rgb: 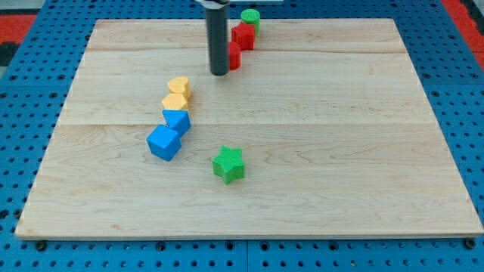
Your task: Move the green star parallel to the right of the cube
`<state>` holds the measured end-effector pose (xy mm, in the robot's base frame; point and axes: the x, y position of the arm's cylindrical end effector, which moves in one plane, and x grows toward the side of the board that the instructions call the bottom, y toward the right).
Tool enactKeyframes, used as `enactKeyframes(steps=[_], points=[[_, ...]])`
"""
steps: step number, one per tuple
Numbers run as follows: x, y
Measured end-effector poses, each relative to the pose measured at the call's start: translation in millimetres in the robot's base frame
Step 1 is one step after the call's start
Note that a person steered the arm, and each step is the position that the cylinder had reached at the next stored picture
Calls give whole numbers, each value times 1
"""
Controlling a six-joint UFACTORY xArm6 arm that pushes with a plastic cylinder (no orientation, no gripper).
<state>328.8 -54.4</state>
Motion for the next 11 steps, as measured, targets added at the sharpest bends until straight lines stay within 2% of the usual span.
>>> enactKeyframes(steps=[1,2,3,4,5,7,8,9,10,11], points=[[-35,29],[-38,66],[50,135],[141,162],[220,157],[236,57],[229,40],[183,76],[150,85],[217,114]])
